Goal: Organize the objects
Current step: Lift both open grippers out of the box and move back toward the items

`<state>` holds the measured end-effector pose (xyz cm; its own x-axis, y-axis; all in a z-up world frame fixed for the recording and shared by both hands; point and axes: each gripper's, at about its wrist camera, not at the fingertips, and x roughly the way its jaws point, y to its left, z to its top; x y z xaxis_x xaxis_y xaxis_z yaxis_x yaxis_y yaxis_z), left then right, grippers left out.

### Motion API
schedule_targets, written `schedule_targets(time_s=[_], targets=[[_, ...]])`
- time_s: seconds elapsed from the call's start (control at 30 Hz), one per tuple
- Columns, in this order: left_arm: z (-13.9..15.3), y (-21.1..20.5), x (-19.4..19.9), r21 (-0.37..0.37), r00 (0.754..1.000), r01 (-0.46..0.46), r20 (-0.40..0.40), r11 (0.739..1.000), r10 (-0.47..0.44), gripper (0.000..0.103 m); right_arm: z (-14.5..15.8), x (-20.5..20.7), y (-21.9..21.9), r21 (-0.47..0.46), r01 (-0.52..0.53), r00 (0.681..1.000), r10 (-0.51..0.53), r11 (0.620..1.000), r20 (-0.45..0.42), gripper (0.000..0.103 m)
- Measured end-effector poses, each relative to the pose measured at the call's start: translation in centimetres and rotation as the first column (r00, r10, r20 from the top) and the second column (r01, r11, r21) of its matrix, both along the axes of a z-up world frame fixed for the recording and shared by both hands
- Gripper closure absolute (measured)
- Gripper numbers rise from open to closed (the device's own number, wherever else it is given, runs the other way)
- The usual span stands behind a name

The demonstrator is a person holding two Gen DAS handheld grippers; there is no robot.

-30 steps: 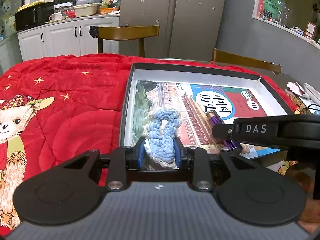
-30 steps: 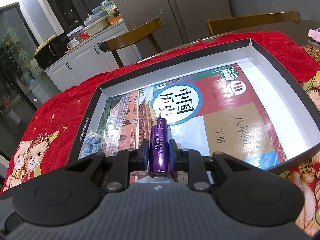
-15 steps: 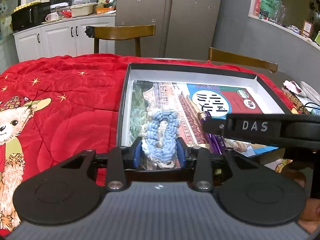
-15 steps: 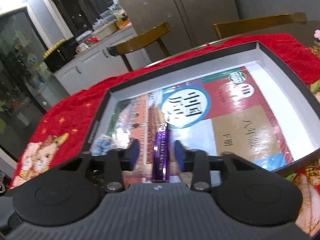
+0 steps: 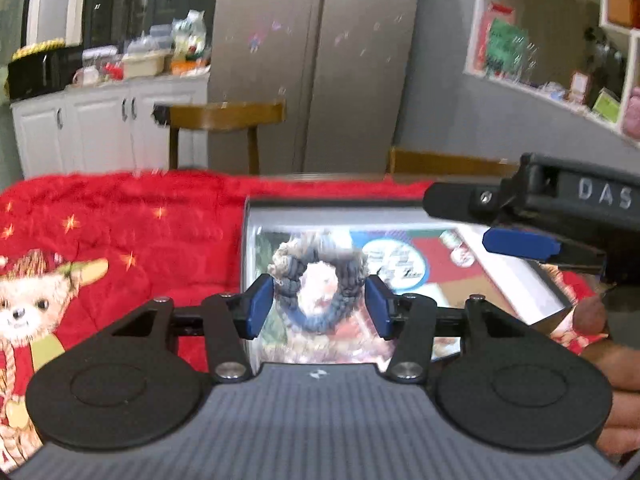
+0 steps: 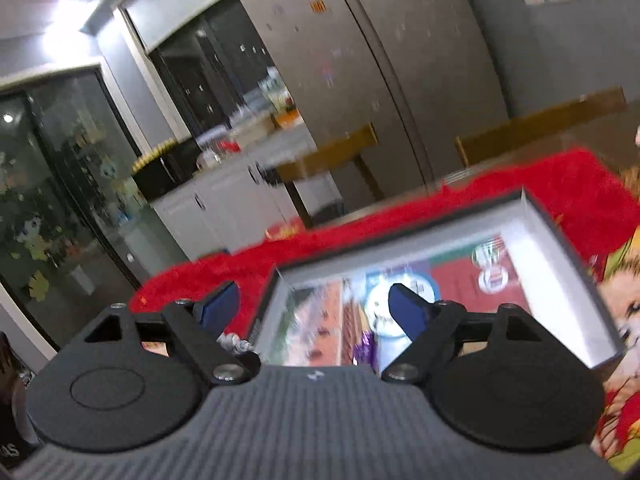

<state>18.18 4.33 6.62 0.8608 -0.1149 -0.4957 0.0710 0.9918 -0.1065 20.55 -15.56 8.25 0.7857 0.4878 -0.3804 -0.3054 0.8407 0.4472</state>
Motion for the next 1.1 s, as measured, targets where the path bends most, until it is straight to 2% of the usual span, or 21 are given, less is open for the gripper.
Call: schedule_targets(time_s=[0.03,0.07,0.1,0.2,0.27,0.37,0.47,0.57,0.63,0.73,0.77,0.87,0.93,1.0,1.1], targets=[[0.4,-0.1,-0.3,-0.002,1.0,0.009,0.017,1.0,-0.009,0.039,0.5,-0.3,-0.2,0.012,0.002,1.0,-0.002,1.0,0.009,0.008],[0.7,-0.2,-0.5,-0.011,0.999,0.018,0.028,1.0,-0.018,0.029,1.0,-0.6,-0.4,0.025,0.004,1.0,-0.005,1.0,0.019,0.007],[0.8,-0.2,-0.6,-0.026,0.999,0.027,0.034,0.999,-0.026,0.024,1.3,-0.9,-0.5,0.035,0.005,1.0,-0.006,0.999,0.027,0.005],[0.3,-0.2,-0.3,-0.039,0.999,0.031,0.029,0.999,-0.029,0.024,2.0,-1.2,-0.7,0.047,0.004,0.999,-0.005,0.999,0.032,0.005],[-0.5,0.0,0.4,-0.044,1.0,0.027,-0.011,0.999,-0.028,0.024,1.9,-1.1,-0.7,0.047,0.011,1.0,-0.012,0.999,0.023,0.005],[-1.7,0.8,1.6,-0.101,0.996,0.009,-0.085,0.995,-0.017,0.024,1.7,-0.7,-0.8,0.048,0.016,1.0,-0.016,0.999,0.0,0.005],[-1.5,1.4,1.8,-0.116,0.996,0.0,-0.091,0.993,-0.01,0.024,1.9,-0.7,-0.9,0.045,0.024,1.0,-0.024,0.999,-0.003,0.005],[-0.4,1.8,1.0,-0.134,0.999,-0.025,-0.037,0.991,0.02,0.024,2.6,-1.6,-0.7,0.037,0.036,0.999,-0.037,0.999,0.023,0.005],[0.5,2.3,0.0,-0.175,0.999,-0.044,0.023,0.984,0.049,0.024,3.3,-2.5,-0.5,0.02,0.046,0.998,-0.047,0.999,0.048,0.005],[2.0,3.1,-1.9,-0.234,0.987,-0.024,0.151,0.972,0.06,0.015,4.6,-4.6,-0.3,-0.015,0.075,0.99,-0.073,0.997,0.125,0.004],[2.4,3.0,-2.5,-0.221,0.982,-0.024,0.18,0.975,0.065,0.012,4.9,-5.3,-0.3,-0.021,0.087,0.986,-0.083,0.996,0.147,0.004],[3.9,2.1,-3.8,-0.114,0.967,-0.07,0.238,0.991,0.096,0.012,5.5,-7.2,-0.6,0.003,0.096,0.974,-0.094,0.995,0.207,0.001],[4.6,1.9,-5.1,-0.082,0.958,-0.077,0.271,0.994,0.097,0.011,5.8,-8.3,-1.2,0.017,0.1,0.97,-0.102,0.995,0.222,0.001],[5.3,1.6,-6.1,-0.057,0.96,-0.076,0.265,0.996,0.088,0.007,6.2,-9.5,-1.7,0.023,0.13,0.961,-0.132,0.991,0.242,0.001],[6.0,0.8,-7.4,-0.021,0.966,-0.061,0.252,0.998,0.064,0.007,6.4,-10.8,-2.6,0.019,0.193,0.947,-0.192,0.981,0.257,0.001]])
